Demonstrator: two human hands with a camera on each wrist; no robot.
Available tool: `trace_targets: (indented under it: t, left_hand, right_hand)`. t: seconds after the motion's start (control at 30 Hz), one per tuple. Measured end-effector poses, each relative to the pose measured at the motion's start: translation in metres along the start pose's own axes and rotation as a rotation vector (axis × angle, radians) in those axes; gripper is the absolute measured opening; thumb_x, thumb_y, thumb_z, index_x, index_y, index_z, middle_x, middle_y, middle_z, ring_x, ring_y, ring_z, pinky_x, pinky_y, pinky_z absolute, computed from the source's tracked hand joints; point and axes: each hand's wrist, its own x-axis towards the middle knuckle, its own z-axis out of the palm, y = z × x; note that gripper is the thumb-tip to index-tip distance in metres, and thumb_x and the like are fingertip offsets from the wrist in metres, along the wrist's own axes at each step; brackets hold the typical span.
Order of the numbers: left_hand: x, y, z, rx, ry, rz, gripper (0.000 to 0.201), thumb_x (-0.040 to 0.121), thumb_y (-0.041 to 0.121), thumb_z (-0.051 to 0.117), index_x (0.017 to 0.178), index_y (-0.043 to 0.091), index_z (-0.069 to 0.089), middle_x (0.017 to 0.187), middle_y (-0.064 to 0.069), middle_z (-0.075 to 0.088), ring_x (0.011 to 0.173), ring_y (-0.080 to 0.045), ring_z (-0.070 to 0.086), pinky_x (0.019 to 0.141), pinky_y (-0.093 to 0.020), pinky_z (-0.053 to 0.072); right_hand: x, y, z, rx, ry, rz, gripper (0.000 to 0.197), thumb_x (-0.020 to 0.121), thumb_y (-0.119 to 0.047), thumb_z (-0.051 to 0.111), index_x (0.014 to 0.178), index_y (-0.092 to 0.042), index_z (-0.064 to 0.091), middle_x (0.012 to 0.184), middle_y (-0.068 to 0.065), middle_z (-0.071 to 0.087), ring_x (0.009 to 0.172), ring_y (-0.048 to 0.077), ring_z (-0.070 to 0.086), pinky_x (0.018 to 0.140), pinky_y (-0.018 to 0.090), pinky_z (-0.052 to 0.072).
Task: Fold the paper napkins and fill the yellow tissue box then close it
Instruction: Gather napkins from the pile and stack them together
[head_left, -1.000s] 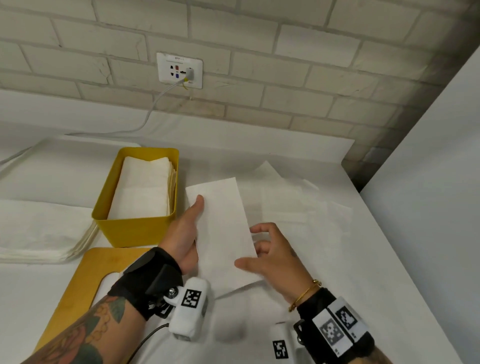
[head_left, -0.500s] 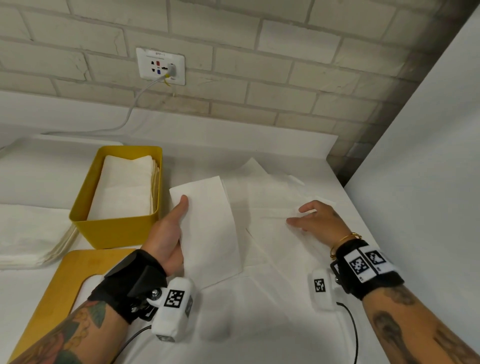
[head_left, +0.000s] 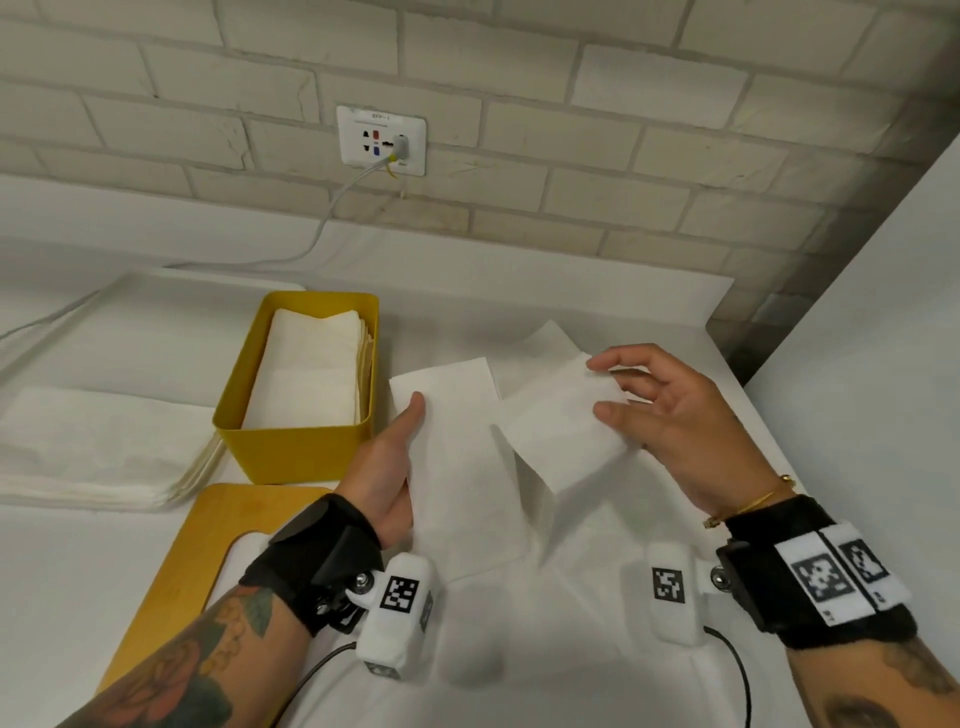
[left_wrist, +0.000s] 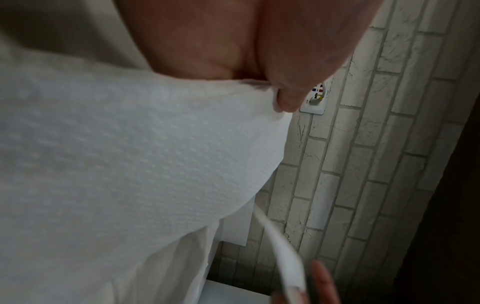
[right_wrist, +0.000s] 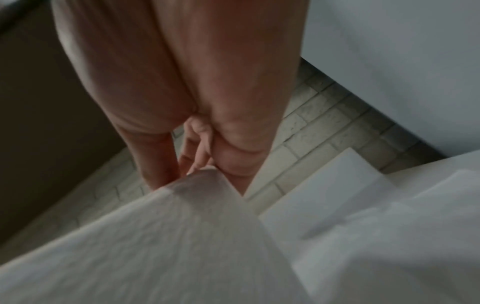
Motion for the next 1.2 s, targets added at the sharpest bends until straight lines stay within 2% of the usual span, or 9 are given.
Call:
trace_targets:
  t: [0.13, 0.2, 0.3, 0.47, 0.63, 0.77, 0.93, 1.1, 1.2]
  left_hand:
    - [0.002, -0.002, 0.004, -0.011, -0.089, -0.049, 0.047, 0.104, 0.045, 0.048, 0.131, 0.010, 0.064, 0.127, -0.015, 0.070, 0.119, -0.033, 0.067, 0.111, -0.052, 0.043]
    - [0.003, -0.003, 0.005, -0.055, -0.153, -0.083, 0.051, 0.107, 0.047, 0.044, 0.139, 0.010, 0.059, 0.136, -0.018, 0.064, 0.128, -0.037, 0.060, 0.117, -0.053, 0.036]
    - [0.000, -0.004, 0.007, -0.057, -0.211, -0.082, 0.049, 0.109, 0.042, 0.039, 0.139, 0.008, 0.059, 0.135, -0.020, 0.064, 0.125, -0.036, 0.062, 0.109, -0.049, 0.044]
    - [-0.005, -0.004, 0.005, 0.002, -0.232, -0.015, 0.055, 0.108, 0.047, 0.035, 0.138, 0.010, 0.060, 0.136, -0.020, 0.064, 0.126, -0.035, 0.061, 0.109, -0.049, 0.046]
    - [-0.005, -0.002, 0.004, -0.048, -0.252, -0.033, 0.077, 0.100, 0.068, 0.021, 0.141, 0.013, 0.057, 0.134, -0.017, 0.065, 0.126, -0.032, 0.062, 0.107, -0.047, 0.046]
    - [-0.007, -0.002, 0.003, -0.014, -0.245, -0.035, 0.074, 0.100, 0.067, 0.029, 0.139, 0.012, 0.059, 0.134, -0.017, 0.065, 0.126, -0.031, 0.062, 0.109, -0.047, 0.045]
    - [-0.007, -0.004, 0.003, 0.072, -0.194, -0.030, 0.044, 0.106, 0.035, 0.048, 0.136, 0.005, 0.059, 0.125, -0.019, 0.070, 0.117, -0.033, 0.068, 0.103, -0.047, 0.051]
    - [-0.001, -0.001, 0.006, 0.060, -0.138, -0.009, 0.043, 0.106, 0.035, 0.046, 0.132, 0.005, 0.061, 0.122, -0.018, 0.072, 0.114, -0.033, 0.069, 0.099, -0.047, 0.053]
    - [0.003, 0.002, 0.006, 0.041, -0.105, -0.007, 0.043, 0.105, 0.037, 0.048, 0.131, 0.005, 0.062, 0.120, -0.017, 0.072, 0.111, -0.032, 0.071, 0.094, -0.046, 0.055]
  right_hand:
    - [-0.005, -0.024, 0.026, 0.279, -0.060, -0.080, 0.027, 0.082, -0.019, 0.073, 0.107, -0.027, 0.078, 0.124, 0.001, 0.072, 0.108, 0.034, 0.062, 0.099, 0.051, 0.044]
    - [-0.002, -0.022, 0.040, 0.368, -0.072, -0.055, 0.031, 0.086, -0.009, 0.070, 0.111, -0.025, 0.077, 0.129, -0.001, 0.070, 0.107, 0.030, 0.061, 0.099, 0.050, 0.046]
    - [0.003, -0.007, 0.061, 0.241, -0.079, -0.019, 0.044, 0.094, 0.005, 0.062, 0.114, -0.033, 0.075, 0.120, -0.012, 0.073, 0.092, 0.023, 0.058, 0.085, 0.035, 0.048]
    - [0.002, 0.012, 0.077, 0.083, -0.059, 0.038, 0.045, 0.094, 0.003, 0.062, 0.119, -0.033, 0.071, 0.123, -0.019, 0.070, 0.109, -0.009, 0.064, 0.090, 0.013, 0.048]
    - [0.004, 0.019, 0.082, 0.008, -0.027, 0.039, 0.044, 0.095, -0.003, 0.064, 0.123, -0.036, 0.070, 0.129, -0.020, 0.066, 0.115, -0.012, 0.058, 0.100, 0.012, 0.043]
    - [0.005, 0.021, 0.084, 0.003, -0.018, 0.053, 0.043, 0.096, -0.003, 0.062, 0.127, -0.032, 0.069, 0.127, -0.019, 0.066, 0.107, -0.014, 0.061, 0.083, 0.001, 0.044]
    - [0.003, 0.022, 0.085, 0.038, -0.025, 0.050, 0.040, 0.094, -0.006, 0.066, 0.127, -0.029, 0.069, 0.128, -0.016, 0.066, 0.108, -0.009, 0.064, 0.085, 0.006, 0.049]
    - [-0.012, 0.033, 0.088, 0.030, 0.040, -0.013, 0.033, 0.082, -0.007, 0.080, 0.096, -0.036, 0.076, 0.118, -0.016, 0.065, 0.116, 0.006, 0.062, 0.101, 0.026, 0.049]
    - [-0.018, 0.039, 0.085, 0.032, -0.004, 0.027, 0.028, 0.082, -0.007, 0.080, 0.089, -0.034, 0.075, 0.110, -0.012, 0.069, 0.108, 0.012, 0.067, 0.095, 0.029, 0.052]
